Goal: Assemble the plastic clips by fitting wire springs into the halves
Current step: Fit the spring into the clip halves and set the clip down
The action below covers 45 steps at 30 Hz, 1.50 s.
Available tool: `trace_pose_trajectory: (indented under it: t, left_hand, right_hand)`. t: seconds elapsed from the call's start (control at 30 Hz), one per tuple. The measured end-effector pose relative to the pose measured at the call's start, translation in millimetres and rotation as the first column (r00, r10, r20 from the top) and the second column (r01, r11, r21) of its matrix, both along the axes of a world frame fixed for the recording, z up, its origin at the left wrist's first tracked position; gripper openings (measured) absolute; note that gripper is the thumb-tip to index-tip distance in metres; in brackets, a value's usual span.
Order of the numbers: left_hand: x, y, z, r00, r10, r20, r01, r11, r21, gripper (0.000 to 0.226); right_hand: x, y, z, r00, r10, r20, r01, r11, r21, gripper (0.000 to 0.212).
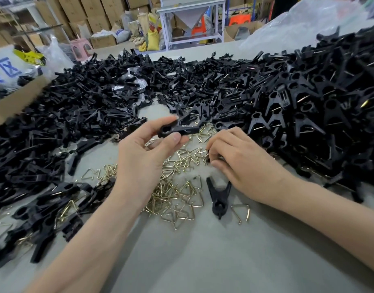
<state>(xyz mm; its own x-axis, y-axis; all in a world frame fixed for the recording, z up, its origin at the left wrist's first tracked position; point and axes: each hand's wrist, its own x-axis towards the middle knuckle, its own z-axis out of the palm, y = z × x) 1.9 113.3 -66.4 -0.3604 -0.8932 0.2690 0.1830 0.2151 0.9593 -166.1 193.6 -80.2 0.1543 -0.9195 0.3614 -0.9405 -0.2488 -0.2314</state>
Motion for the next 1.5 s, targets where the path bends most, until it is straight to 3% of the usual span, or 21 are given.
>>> trace_pose_trajectory:
  t: [0.1,0.2,0.23,0.33,0.37,0.43,0.63,0.77,1.0,1.1,1.23,1.4,1.5]
  left_hand:
    - [-1.2,1.4,0.2,0.999,0.004,0.042,-0.001,0.998,-0.066,0.028]
    - [-2.5,3.5,0.7,0.996,-0.02,0.086,0.027,0.996,-0.082,0.028]
    - [-3.0,4.1,0.6,0.994,-0.029,0.103,0.037,0.996,-0.08,0.029]
    - [-3.0,6.3,-0.8,0.984,-0.03,0.177,0.049,0.993,-0.106,0.031]
    - [-3.1,7.1,-1.0,0.979,-0.025,0.202,0.05,0.992,-0.119,0.031]
    - [-3.7,8.1,0.1,0.974,-0.025,0.227,0.058,0.989,-0.138,0.031]
    - [-5.6,11.8,0.8,0.969,-0.073,0.237,0.114,0.979,-0.166,0.032]
    - [-7.0,13.3,0.4,0.969,-0.111,0.223,0.143,0.981,-0.13,0.03]
    - [-7.8,16.3,-1.4,0.961,-0.177,0.211,0.209,0.968,-0.14,0.029]
    - [-7.3,14.2,-2.9,0.95,-0.155,0.271,0.2,0.968,-0.149,0.032]
    - [-7.5,12.0,-6.5,0.927,-0.123,0.354,0.187,0.97,-0.154,0.034]
    - [-7.6,11.2,-10.9,0.909,-0.124,0.397,0.199,0.968,-0.152,0.037]
    - [-7.3,12.2,-9.9,0.913,-0.15,0.38,0.214,0.968,-0.134,0.032]
  right_hand:
    - [-3.8,5.8,5.9,0.974,0.029,0.224,-0.009,0.996,-0.086,0.004]
    - [-7.6,9.2,7.8,0.88,-0.001,0.474,0.057,0.993,-0.103,0.012]
    - [-7.9,9.6,8.2,0.8,-0.02,0.6,0.069,0.996,-0.059,0.017]
    - [-9.1,9.6,11.7,0.321,-0.047,0.946,-0.002,0.999,0.051,0.02]
    - [-11.0,9.0,12.7,0.218,-0.05,0.975,-0.009,0.999,0.053,0.017]
    - [-13.1,8.1,14.6,0.138,-0.049,0.989,-0.022,0.998,0.053,0.008]
    - [-8.0,8.7,15.5,0.093,-0.088,0.992,-0.024,0.996,0.09,0.013]
    - [-9.8,7.5,16.0,0.036,-0.093,0.995,-0.017,0.995,0.094,0.002]
    - [-8.3,9.7,16.8,0.158,-0.081,0.984,-0.03,0.996,0.087,0.008]
    - [-8.2,9.2,16.7,0.151,-0.103,0.983,-0.013,0.994,0.106,0.006]
    - [-7.0,9.1,16.1,0.066,-0.121,0.99,0.038,0.992,0.119,0.021]
    - [-4.0,11.0,13.7,0.179,-0.127,0.976,0.097,0.989,0.111,0.012]
    - [-3.9,10.9,16.1,0.073,-0.148,0.986,0.034,0.989,0.146,0.011]
